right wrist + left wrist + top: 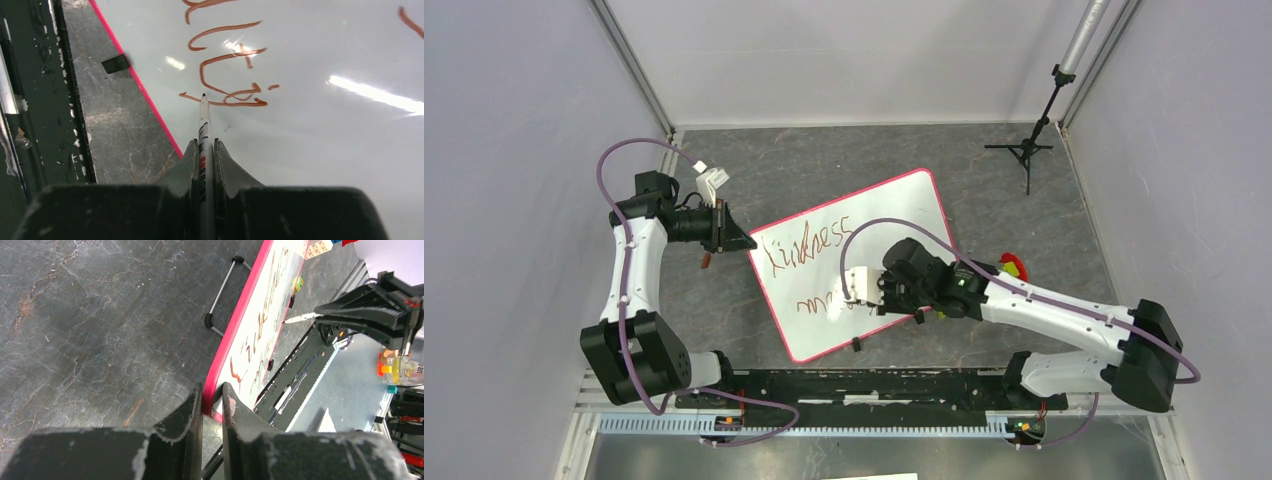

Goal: Write a sentence on the whiteboard

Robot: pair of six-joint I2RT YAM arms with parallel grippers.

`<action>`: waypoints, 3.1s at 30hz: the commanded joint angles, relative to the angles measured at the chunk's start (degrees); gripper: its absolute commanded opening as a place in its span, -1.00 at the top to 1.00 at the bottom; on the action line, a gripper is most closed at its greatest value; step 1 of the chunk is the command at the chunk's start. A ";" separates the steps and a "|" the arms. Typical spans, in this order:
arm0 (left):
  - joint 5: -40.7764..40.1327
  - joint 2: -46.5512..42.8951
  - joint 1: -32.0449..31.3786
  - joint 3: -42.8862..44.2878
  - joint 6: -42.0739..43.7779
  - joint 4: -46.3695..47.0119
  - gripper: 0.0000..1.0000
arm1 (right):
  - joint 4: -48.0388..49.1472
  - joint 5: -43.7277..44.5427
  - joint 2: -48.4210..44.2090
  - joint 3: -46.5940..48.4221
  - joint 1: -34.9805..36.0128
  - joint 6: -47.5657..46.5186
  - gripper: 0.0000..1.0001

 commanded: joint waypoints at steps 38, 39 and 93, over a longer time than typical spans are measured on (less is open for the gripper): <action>-3.00 0.06 -2.38 -0.57 -1.36 0.20 0.71 | 0.33 5.65 -3.44 -2.02 -5.41 0.28 1.00; -3.05 0.05 -2.38 -0.56 -1.44 0.20 0.71 | 0.07 3.84 -3.09 -1.97 -5.35 0.17 1.00; -2.71 1.25 -2.59 -0.75 -0.53 0.17 0.71 | -2.54 -3.58 -3.02 -1.19 -11.69 0.10 1.00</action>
